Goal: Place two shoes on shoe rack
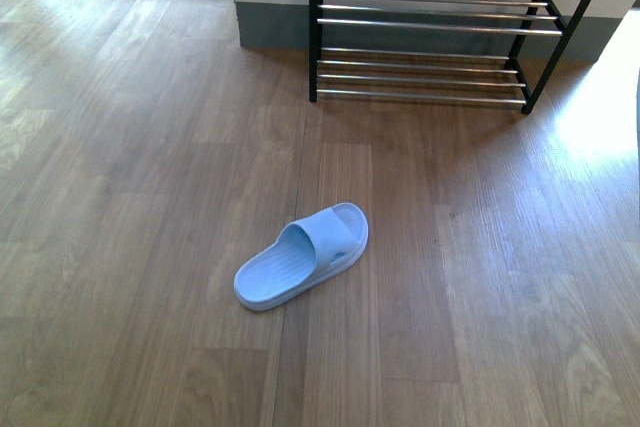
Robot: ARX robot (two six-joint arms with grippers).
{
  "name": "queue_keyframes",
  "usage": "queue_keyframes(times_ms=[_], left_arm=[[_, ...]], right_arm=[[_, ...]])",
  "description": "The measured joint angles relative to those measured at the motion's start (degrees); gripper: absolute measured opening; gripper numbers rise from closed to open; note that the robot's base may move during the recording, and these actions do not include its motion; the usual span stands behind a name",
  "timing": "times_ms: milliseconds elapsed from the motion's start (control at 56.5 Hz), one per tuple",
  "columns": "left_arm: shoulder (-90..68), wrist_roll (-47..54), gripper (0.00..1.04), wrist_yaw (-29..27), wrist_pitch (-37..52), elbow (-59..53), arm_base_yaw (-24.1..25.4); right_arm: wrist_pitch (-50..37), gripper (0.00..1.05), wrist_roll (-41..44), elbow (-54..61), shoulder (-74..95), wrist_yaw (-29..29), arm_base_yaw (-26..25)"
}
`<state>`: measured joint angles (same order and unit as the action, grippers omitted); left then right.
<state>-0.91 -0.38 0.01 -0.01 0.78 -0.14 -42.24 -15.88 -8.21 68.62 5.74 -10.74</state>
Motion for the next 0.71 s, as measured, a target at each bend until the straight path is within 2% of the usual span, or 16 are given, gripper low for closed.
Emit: queue_keyframes(times_ms=[708], left_arm=[[0.0, 0.0, 0.95, 0.0, -0.02, 0.0, 0.0]], right_arm=[[-0.07, 0.01, -0.02, 0.0, 0.02, 0.0, 0.0]])
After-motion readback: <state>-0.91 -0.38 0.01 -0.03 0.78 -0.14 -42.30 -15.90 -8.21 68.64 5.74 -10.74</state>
